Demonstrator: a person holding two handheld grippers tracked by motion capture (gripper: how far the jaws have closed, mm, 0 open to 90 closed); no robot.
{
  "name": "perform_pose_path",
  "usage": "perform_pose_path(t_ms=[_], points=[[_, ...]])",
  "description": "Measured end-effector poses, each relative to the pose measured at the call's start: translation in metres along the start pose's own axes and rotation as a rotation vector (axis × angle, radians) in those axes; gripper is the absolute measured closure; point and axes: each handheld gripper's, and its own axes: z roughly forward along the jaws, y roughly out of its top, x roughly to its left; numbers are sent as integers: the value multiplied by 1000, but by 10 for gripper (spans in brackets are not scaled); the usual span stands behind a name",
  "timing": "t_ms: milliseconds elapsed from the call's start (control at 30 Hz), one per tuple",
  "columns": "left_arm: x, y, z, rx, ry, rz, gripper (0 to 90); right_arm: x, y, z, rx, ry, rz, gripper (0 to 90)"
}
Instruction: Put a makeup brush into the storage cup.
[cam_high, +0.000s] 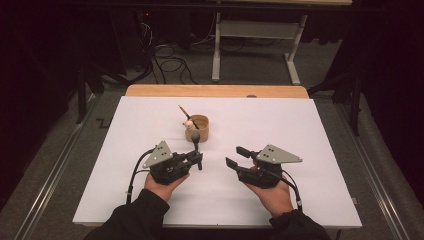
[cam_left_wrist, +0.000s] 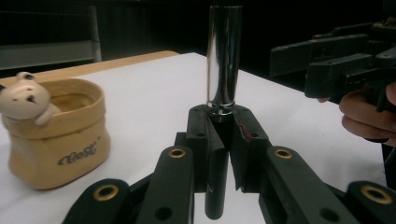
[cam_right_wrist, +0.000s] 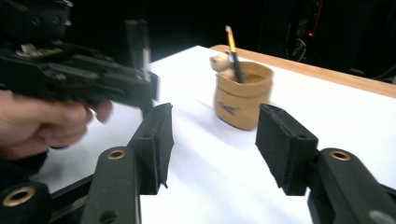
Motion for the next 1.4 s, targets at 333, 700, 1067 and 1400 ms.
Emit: perform_pose_path(t_ms=[333, 700, 1067, 1400], points=[[6, 2, -7, -1, 35, 7, 789, -28, -12, -20, 35, -70, -1, 415], [16, 3, -14, -12, 82, 1, 789, -46, -38, -39, 20, -145, 27, 318], [21, 3, -17, -25, 105, -9, 789, -50, -48, -46, 15, -188, 13, 212], [27, 4, -19, -39, 116, -27, 789, -51, -51, -43, 46, -203, 21, 48]])
